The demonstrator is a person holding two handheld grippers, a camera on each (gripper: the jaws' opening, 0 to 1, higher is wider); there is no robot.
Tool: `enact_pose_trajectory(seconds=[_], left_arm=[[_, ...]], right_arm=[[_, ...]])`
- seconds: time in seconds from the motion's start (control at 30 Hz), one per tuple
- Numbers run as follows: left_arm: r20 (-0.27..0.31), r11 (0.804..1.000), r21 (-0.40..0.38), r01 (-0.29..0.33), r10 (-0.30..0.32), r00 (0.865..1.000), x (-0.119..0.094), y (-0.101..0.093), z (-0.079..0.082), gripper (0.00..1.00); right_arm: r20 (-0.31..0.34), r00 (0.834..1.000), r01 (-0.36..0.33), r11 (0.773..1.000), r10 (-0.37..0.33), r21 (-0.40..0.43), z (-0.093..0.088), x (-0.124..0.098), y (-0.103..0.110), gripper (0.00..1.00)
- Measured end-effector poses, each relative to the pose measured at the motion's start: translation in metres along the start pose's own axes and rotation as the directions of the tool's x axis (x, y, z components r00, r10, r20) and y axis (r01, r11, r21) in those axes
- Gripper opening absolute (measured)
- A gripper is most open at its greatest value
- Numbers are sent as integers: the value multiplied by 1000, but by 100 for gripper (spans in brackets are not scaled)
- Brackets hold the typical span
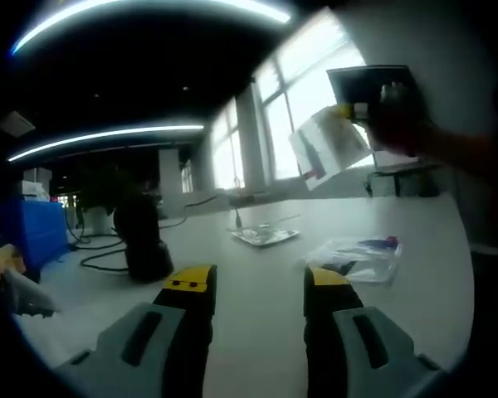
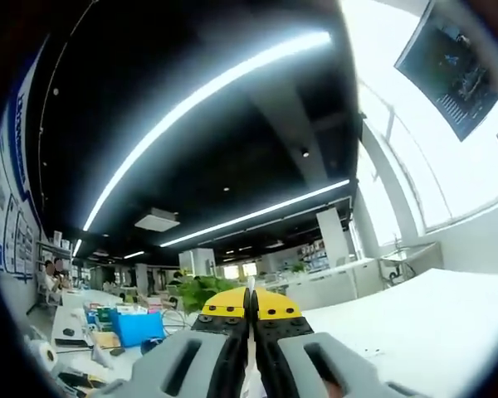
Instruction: Clip sheet goods on table flip sheet goods clip sheet goods scan sheet goods put sheet goods back to table
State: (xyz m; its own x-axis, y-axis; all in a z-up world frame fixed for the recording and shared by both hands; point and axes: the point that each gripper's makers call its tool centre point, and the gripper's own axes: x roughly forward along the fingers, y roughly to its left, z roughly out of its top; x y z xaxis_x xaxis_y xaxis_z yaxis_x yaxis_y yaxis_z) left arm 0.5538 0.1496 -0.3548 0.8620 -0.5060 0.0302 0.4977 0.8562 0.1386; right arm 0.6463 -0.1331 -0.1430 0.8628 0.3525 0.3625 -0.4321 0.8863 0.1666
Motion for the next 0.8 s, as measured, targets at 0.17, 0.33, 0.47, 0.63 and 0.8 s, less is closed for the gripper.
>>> enact_pose_trajectory(seconds=[0.17, 0.33, 0.47, 0.63, 0.8], left_arm=[[5, 1000, -6, 1, -1, 1000, 0, 0, 1, 34], [10, 1000, -13, -3, 3, 1000, 0, 2, 1, 34], [10, 1000, -12, 0, 0, 1000, 0, 1, 1, 34], [11, 1000, -16, -1, 1, 1000, 0, 2, 1, 34], [11, 1000, -19, -2, 2, 1000, 0, 2, 1, 34]], right_arm=[[-1, 1000, -10, 1000, 10, -7, -5, 12, 8, 0], [5, 1000, -19, 1000, 19, -13, -10, 25, 17, 0], [5, 1000, -26, 1000, 26, -18, -14, 34, 24, 0], [10, 1000, -24, 1000, 25, -19, -17, 42, 27, 0], [17, 1000, -14, 1000, 14, -19, -22, 50, 30, 0]])
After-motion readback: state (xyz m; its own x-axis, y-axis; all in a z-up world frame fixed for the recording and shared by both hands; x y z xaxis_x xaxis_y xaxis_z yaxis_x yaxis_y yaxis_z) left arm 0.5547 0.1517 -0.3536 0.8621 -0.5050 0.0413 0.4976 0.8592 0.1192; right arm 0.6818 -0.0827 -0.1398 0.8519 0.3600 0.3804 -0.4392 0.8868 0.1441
